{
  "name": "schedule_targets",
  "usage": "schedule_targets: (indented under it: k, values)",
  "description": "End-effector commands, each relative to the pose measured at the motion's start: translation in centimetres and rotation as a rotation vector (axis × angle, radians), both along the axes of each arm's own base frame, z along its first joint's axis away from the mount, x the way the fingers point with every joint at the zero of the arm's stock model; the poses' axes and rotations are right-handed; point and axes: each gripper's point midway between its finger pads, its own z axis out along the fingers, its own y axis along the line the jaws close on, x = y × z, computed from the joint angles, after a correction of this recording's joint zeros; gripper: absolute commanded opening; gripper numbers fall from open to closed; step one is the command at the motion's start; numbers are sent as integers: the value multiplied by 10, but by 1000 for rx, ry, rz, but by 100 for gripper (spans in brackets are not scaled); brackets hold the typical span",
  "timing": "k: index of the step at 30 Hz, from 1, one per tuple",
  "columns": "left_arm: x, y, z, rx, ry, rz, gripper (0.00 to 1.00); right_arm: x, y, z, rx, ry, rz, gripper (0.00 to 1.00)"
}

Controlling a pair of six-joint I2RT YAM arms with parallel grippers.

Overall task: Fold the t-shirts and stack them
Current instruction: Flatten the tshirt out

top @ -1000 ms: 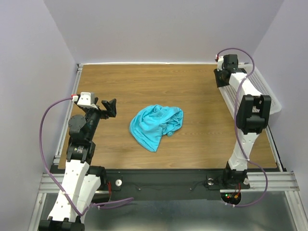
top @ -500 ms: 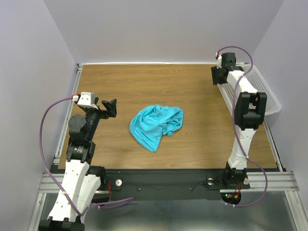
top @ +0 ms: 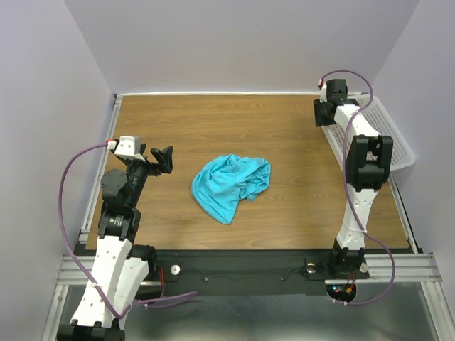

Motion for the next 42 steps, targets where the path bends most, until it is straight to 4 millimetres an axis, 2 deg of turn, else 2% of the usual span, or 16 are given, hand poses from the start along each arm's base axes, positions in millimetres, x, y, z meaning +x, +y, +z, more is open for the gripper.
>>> schedule_targets:
  k: [1,4,7,11,14,18,19,21,26,29,31,34,42]
  values:
    - [0,-2,17,-6,-66,-13,98,6,2,7,23,-35,-38,48]
    - [0,-2,16,-7,-64,-15,98,3,4,-1,47,-22,-56,34]
    - [-1,-3,17,-9,-67,-15,98,3,6,-3,62,-21,-67,31]
    - [-1,-3,17,-9,-68,-17,98,4,9,0,90,-33,-89,18]
    - [-1,-3,16,-8,-67,-20,99,7,19,4,157,-52,-123,8]
    - [0,-4,16,-8,-65,-21,98,12,28,7,155,-63,-114,5]
    - [0,-4,15,-8,-64,-21,98,16,28,11,148,-75,-112,5]
    - [0,-3,15,-8,-62,-17,99,18,21,7,113,-68,-114,6]
    - [0,-2,15,-7,-64,-14,98,18,18,11,83,-70,-91,17]
    - [1,-3,14,-5,-61,-16,98,20,16,23,66,-93,-83,26]
    - [1,-3,14,-5,-60,-19,98,20,14,38,51,-117,-77,35]
    - [0,-3,15,-4,-65,-15,99,19,13,59,42,-154,-68,55]
    - [0,-2,16,-3,-68,-15,98,10,23,112,78,-244,-16,75]
